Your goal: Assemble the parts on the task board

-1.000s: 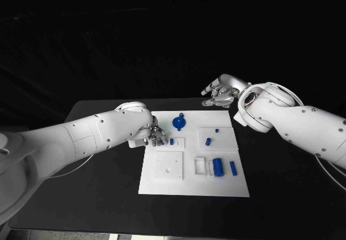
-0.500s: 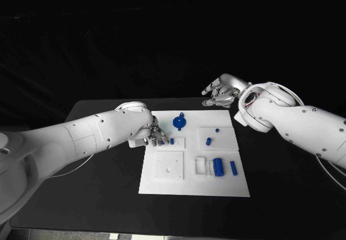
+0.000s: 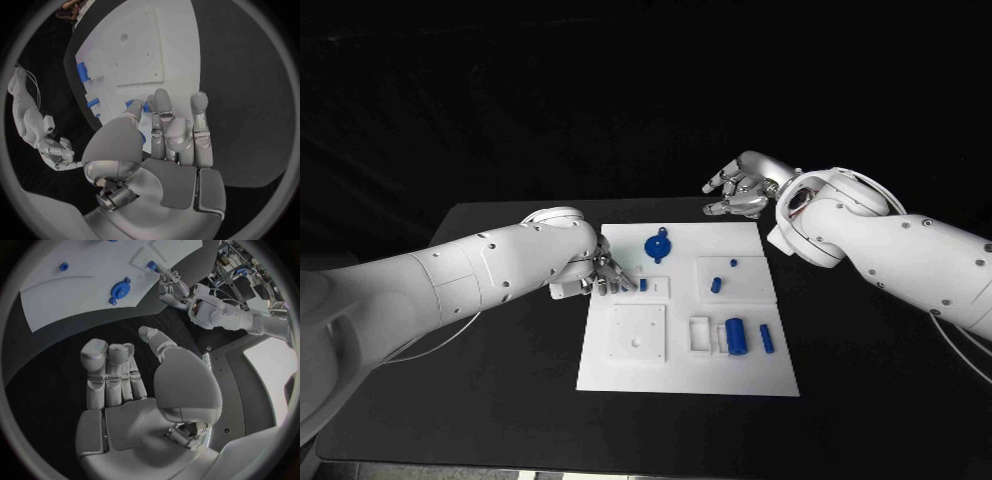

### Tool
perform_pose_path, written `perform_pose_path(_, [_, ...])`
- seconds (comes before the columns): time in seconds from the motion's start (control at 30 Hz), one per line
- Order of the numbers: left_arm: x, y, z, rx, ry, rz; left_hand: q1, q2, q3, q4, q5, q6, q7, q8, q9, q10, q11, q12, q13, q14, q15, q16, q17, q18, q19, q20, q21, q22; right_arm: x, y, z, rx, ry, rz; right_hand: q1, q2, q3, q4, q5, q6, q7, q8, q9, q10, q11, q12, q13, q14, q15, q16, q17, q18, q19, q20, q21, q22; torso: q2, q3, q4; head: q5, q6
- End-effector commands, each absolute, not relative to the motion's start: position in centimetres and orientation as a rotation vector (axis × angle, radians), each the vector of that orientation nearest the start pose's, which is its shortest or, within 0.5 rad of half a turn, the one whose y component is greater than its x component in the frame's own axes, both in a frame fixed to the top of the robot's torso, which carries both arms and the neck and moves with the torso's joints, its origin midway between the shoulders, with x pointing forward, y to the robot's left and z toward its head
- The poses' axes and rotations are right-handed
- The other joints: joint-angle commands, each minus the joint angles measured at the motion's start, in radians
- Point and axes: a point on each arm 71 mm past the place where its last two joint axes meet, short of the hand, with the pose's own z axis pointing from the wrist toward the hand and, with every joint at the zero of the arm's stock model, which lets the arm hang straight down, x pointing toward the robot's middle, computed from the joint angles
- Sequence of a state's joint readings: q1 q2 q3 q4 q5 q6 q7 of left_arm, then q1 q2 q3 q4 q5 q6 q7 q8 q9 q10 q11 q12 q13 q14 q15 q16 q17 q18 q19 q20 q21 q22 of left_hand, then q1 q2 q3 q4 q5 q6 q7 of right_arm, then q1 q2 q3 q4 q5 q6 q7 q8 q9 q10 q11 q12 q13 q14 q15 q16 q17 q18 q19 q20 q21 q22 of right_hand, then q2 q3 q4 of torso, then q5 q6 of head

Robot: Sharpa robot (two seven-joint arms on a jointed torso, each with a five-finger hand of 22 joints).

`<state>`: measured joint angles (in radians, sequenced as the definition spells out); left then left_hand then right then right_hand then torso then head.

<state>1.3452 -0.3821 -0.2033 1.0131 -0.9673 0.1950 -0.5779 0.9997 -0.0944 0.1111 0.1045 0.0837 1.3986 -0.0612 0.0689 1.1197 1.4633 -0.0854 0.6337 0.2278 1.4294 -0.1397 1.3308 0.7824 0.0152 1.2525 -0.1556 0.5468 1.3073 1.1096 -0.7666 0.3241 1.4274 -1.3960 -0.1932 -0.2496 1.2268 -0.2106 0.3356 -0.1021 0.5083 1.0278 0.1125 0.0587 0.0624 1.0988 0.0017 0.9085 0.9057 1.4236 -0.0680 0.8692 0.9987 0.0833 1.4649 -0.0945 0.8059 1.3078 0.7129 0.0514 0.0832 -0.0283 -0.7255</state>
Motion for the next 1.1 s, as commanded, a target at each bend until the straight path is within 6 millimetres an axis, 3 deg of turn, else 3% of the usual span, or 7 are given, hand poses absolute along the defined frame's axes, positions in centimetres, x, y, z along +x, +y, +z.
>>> perform_pose_path(0.03, [55.7, 13.0, -22.1, -0.192, 2.360, -0.272, 0.015, -0.023, -0.027, 0.044, -0.021, 0.004, 0.001, -0.001, -0.002, 0.051, -0.002, -0.008, -0.002, -0.001, -0.004, -0.006, -0.003, -0.004, 0.004, 0.001, -0.006, 0.018, 53.1, -21.3, -11.6, 0.154, 1.608, 0.637, -0.011, 0.003, 0.005, 0.000, 0.005, 0.006, -0.001, 0.003, 0.000, -0.003, 0.001, -0.001, -0.001, -0.010, 0.000, -0.004, -0.001, 0.010, 0.017, 0.008, -0.006, 0.094, -0.001, -0.0014, 0.0009, 0.000, 0.002])
perform_pose_path(0.47, [55.8, 13.4, -20.5, -0.302, 2.323, -0.411, 0.037, -0.056, -0.087, 0.115, -0.034, -0.023, 0.011, -0.003, -0.019, 0.050, 0.004, -0.041, -0.014, -0.021, -0.005, -0.033, -0.048, -0.012, -0.007, -0.005, -0.018, 0.016, 53.2, -21.5, -12.1, 0.165, 1.616, 0.638, -0.012, 0.001, 0.000, 0.003, 0.006, 0.000, 0.000, 0.003, 0.000, -0.004, 0.002, -0.001, -0.002, -0.010, 0.000, -0.006, -0.002, 0.011, 0.017, 0.008, -0.010, 0.094, -0.001, -0.0008, 0.0016, 0.005, 0.007])
perform_pose_path(0.6, [55.9, 14.0, -20.0, -0.335, 2.299, -0.440, 0.056, -0.020, -0.080, 0.086, -0.030, -0.072, 0.027, -0.003, -0.045, 0.039, 0.014, -0.074, -0.023, -0.054, -0.001, -0.083, -0.137, -0.014, -0.018, -0.003, -0.030, 0.012, 53.2, -21.6, -12.2, 0.169, 1.618, 0.639, -0.011, 0.003, -0.004, 0.005, 0.002, -0.001, 0.000, 0.004, 0.001, -0.006, 0.002, -0.004, -0.004, -0.013, 0.001, -0.010, -0.005, 0.011, 0.015, 0.009, -0.016, 0.092, -0.001, -0.0002, 0.0011, 0.004, 0.012])
perform_pose_path(0.73, [56.2, 14.4, -19.0, -0.382, 2.217, -0.563, 0.159, 0.092, -0.083, -0.062, 0.105, -0.215, 0.068, -0.003, -0.270, -0.062, 0.036, -0.182, -0.049, -0.132, 0.033, -0.182, -0.242, -0.015, -0.070, 0.026, -0.101, -0.018, 53.2, -21.9, -12.3, 0.177, 1.616, 0.639, -0.008, 0.003, -0.002, 0.007, -0.004, 0.002, -0.001, 0.003, 0.000, -0.002, 0.001, -0.028, -0.031, -0.021, 0.001, -0.033, -0.024, 0.014, 0.011, 0.009, -0.048, 0.086, -0.001, 0.0000, 0.0004, -0.002, 0.020])
perform_pose_path(0.87, [56.5, 13.9, -17.7, -0.371, 2.085, -0.769, 0.326, 0.142, -0.010, -0.179, 0.124, -0.339, 0.140, -0.008, -0.475, -0.211, 0.103, -0.321, -0.126, -0.256, 0.091, -0.315, -0.321, -0.008, -0.143, 0.072, -0.191, -0.071, 53.3, -22.1, -12.3, 0.189, 1.603, 0.646, -0.006, 0.001, 0.017, 0.006, -0.008, 0.009, -0.002, 0.003, 0.000, 0.006, -0.002, -0.101, -0.111, -0.033, 0.000, -0.050, -0.036, 0.016, 0.003, 0.008, -0.097, 0.076, -0.001, 0.0002, -0.0001, -0.007, 0.028])
perform_pose_path(1.0, [56.9, 12.8, -15.8, -0.263, 1.828, -0.949, 0.376, 0.124, 0.035, -0.280, 0.130, -0.305, 0.163, -0.004, -0.736, -0.208, 0.122, -0.428, -0.166, -0.258, 0.113, -0.427, -0.414, 0.025, -0.155, 0.104, -0.245, -0.099, 53.4, -22.3, -12.2, 0.209, 1.579, 0.659, -0.007, -0.005, 0.050, 0.005, -0.018, 0.018, -0.003, 0.004, 0.001, 0.052, -0.002, -0.272, -0.310, -0.036, -0.001, -0.082, -0.076, 0.023, -0.006, 0.007, -0.237, 0.036, 0.001, 0.0010, -0.0014, -0.008, 0.036])
perform_pose_path(1.1, [57.0, 12.2, -15.1, -0.177, 1.715, -0.976, 0.388, 0.117, 0.045, -0.318, 0.122, -0.310, 0.174, -0.007, -0.836, -0.222, 0.140, -0.497, -0.167, -0.255, 0.122, -0.447, -0.437, 0.037, -0.158, 0.110, -0.247, -0.084, 53.5, -22.4, -12.2, 0.226, 1.562, 0.671, -0.006, -0.001, 0.071, 0.004, -0.029, 0.021, -0.004, 0.001, -0.001, 0.092, 0.000, -0.383, -0.438, -0.033, 0.000, -0.092, -0.099, 0.025, -0.001, 0.006, -0.282, 0.023, 0.001, 0.0018, -0.0033, -0.009, 0.042])
